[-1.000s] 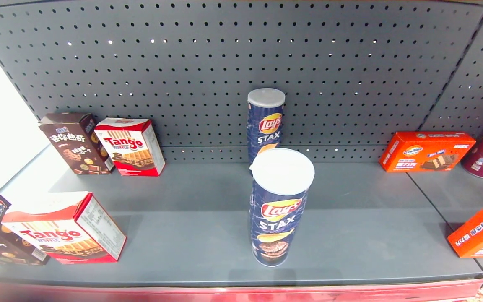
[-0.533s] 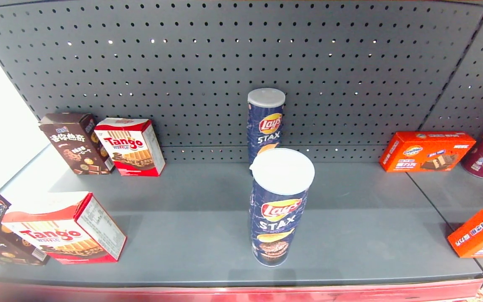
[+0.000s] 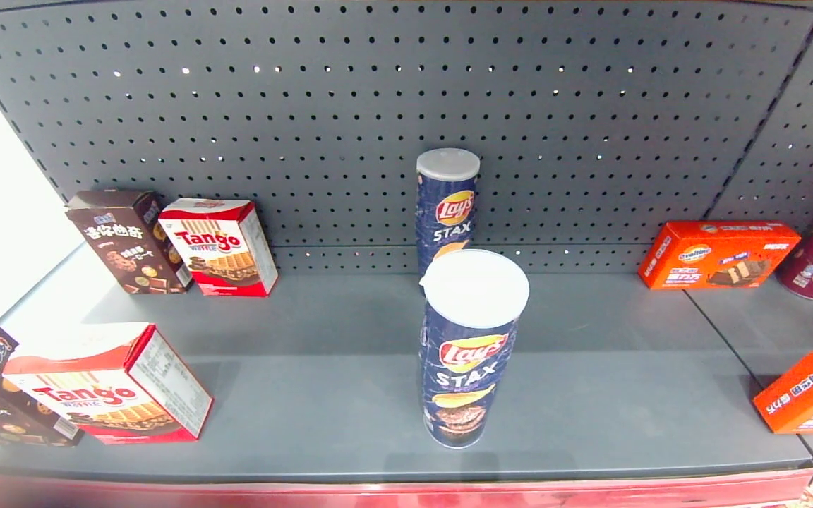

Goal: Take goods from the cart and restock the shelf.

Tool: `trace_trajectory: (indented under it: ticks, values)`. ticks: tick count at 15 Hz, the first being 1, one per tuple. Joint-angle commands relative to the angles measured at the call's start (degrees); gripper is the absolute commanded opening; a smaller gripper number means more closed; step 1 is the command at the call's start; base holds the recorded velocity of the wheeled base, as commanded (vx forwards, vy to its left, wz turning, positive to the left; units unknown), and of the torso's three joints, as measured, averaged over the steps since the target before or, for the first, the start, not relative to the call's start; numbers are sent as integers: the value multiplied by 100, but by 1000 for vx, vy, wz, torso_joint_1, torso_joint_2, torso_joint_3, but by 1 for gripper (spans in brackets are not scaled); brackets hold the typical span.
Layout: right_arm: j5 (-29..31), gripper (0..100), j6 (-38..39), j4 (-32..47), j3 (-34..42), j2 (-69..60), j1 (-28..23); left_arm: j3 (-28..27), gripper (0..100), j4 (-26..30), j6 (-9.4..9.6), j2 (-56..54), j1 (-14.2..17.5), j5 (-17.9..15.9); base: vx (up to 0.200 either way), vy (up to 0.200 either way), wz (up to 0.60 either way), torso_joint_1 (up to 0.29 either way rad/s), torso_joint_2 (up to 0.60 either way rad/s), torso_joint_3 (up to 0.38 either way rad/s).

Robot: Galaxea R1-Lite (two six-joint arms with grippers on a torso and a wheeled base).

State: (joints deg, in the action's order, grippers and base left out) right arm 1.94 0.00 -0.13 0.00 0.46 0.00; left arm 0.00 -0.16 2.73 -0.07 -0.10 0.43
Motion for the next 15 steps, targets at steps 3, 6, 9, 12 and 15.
trace_trajectory:
  ticks: [3,6,9,12,15]
  values:
    - [8,100,0,-4,0,6,9,0,100,-2,-194,7,1,-8,0,0,0,0,0,0]
    - [8,100,0,-4,0,6,0,0,100,-2,-97,7,1,1,0,-133,0,2,2,3]
    - [8,100,0,-4,0,6,0,0,100,-11,-255,7,1,1,0,0,0,0,0,0]
    - [8,100,0,-4,0,6,9,0,100,-11,-255,7,1,1,0,0,0,0,0,0]
    - [8,100,0,-4,0,6,9,0,100,-11,-255,7,1,1,0,0,0,0,0,0]
